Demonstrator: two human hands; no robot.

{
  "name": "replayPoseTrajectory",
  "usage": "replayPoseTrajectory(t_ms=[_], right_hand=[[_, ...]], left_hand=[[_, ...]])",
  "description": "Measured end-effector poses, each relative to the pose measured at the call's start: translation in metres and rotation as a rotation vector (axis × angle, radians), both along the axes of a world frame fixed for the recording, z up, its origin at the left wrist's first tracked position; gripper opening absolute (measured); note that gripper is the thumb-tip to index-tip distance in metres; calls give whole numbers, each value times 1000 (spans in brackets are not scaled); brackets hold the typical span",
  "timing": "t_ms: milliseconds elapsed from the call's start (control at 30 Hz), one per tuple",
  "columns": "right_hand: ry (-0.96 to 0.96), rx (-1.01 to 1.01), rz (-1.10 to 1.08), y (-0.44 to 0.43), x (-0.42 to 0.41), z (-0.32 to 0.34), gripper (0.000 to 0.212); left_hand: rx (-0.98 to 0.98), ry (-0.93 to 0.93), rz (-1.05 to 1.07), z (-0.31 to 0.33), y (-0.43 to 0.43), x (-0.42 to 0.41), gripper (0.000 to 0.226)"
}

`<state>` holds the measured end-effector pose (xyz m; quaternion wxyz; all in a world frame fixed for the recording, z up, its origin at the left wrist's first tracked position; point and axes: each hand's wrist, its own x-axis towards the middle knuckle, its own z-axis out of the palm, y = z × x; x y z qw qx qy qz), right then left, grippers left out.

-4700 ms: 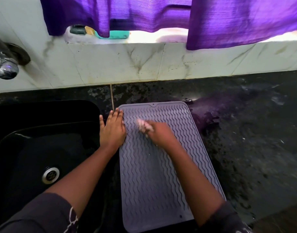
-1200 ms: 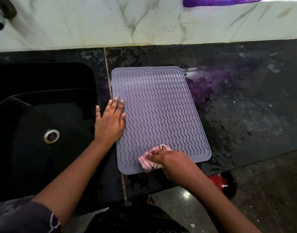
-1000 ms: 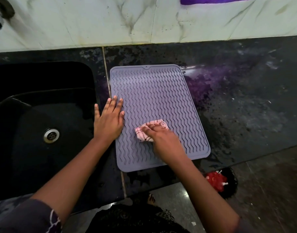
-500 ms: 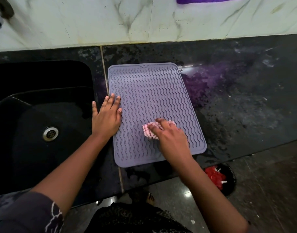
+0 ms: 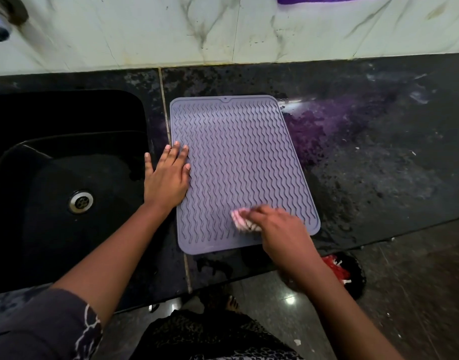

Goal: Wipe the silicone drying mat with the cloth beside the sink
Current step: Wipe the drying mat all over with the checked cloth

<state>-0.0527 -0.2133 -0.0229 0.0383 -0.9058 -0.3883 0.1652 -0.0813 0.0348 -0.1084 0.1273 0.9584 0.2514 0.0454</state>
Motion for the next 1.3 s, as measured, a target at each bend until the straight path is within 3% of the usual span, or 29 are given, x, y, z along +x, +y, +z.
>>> replayPoseTrajectory(t_ms=[167,300,500,667,867,1033,1200,1300], right_hand=[[-96,-39,-7,29,5,-17,52],[-14,-144,90,0,-11,-7,55],[24,-269,-24,17,-61,10,46],[62,-178,87,29,-82,3,48],[15,-195,-50,-16,-51,10,50],[-91,-41,-147,14,-16,13,47],[-94,-206,-90,23,-39,3,43],[18,-220,-5,18,-67,6,45]], left_hand=[[4,-1,2,0,-1,0,51],[12,-3,4,-1,0,0,50],[27,6,9,-2,0,0,51],[25,14,12,-3,0,1,50],[20,1,9,-3,1,0,51],[6,-25,8,-3,1,-1,50],[20,-91,50,-2,1,-4,49],[-6,-112,46,-1,2,-3,47]])
